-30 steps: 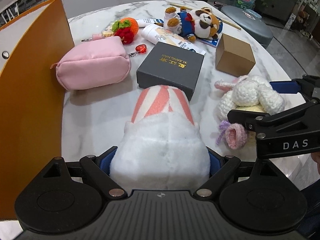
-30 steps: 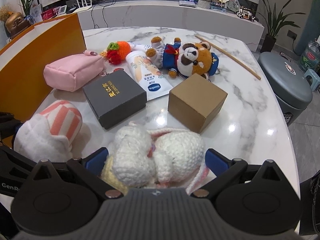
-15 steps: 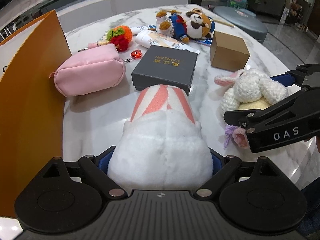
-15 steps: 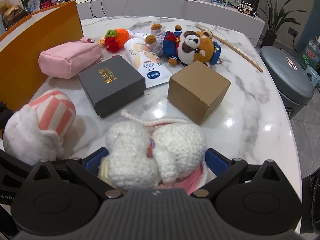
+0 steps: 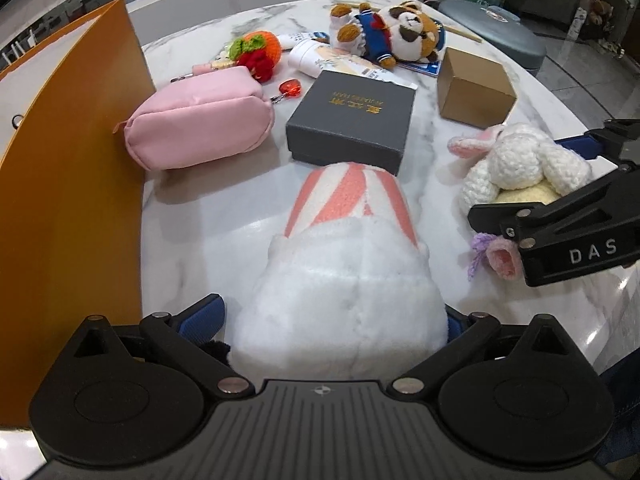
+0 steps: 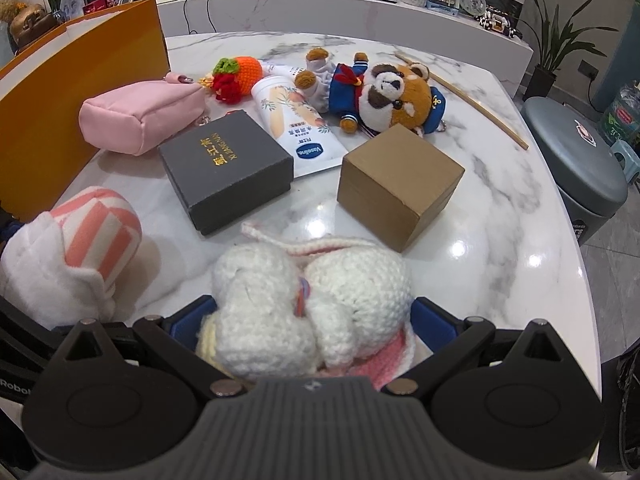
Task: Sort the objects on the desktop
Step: 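Lift both plush toys and carry them toward the white storage box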
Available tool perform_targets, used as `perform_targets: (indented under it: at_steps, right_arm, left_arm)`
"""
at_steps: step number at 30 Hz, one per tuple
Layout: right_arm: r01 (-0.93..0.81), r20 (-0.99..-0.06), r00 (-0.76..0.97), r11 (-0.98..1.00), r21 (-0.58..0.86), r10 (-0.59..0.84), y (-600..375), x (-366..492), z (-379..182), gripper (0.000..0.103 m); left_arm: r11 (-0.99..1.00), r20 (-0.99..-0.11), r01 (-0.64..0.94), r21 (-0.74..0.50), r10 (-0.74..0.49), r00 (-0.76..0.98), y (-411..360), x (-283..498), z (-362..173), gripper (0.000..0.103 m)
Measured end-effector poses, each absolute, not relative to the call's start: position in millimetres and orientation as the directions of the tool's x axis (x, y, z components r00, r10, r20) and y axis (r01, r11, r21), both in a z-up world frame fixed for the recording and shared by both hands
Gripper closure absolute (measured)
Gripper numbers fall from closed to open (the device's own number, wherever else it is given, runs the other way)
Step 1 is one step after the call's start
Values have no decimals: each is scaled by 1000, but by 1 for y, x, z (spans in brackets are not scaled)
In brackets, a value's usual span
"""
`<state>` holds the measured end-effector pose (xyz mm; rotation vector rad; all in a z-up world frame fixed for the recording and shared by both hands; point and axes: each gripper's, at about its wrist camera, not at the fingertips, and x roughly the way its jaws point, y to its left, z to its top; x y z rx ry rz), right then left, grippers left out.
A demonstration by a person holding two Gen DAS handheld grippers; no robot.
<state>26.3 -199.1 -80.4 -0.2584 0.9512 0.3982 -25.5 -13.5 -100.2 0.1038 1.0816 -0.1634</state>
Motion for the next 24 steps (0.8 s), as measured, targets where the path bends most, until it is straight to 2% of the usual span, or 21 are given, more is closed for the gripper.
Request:
perform_targets:
  at_steps: [2,3,4,7,13,24]
  right_arm:
    - [-447,-827,518,894,-44,218,-199,26,-79,3]
    - [-455,-824,521,889,-48,223,-198,25,-78,4]
    - [-460,-821,524,886,-49,227,-198,24,-77,7]
    - [-465,-816,526,885,-38,241,-200,22,-73,12]
    - [-448,-813,518,894,9,267,-207,23,-62,18]
    - [-427,-787,541,903,46,296,-213,23,-41,25]
  left_arm:
    - [979,-873,201,-11,-107,476,-14,-28,-96,3]
    - [978,-866,207,-16,-117,486,-14,-30,-93,10]
    - [978,-866,209,-19,-121,485,-14,-30,-92,11]
    - [974,-865,217,-68,-166,473,-11,-30,-90,12]
    - [965,-851,251,-77,-195,487,-14,-33,-78,12]
    - [959,-811,256,-117,-242,533,-9,-34,-47,12]
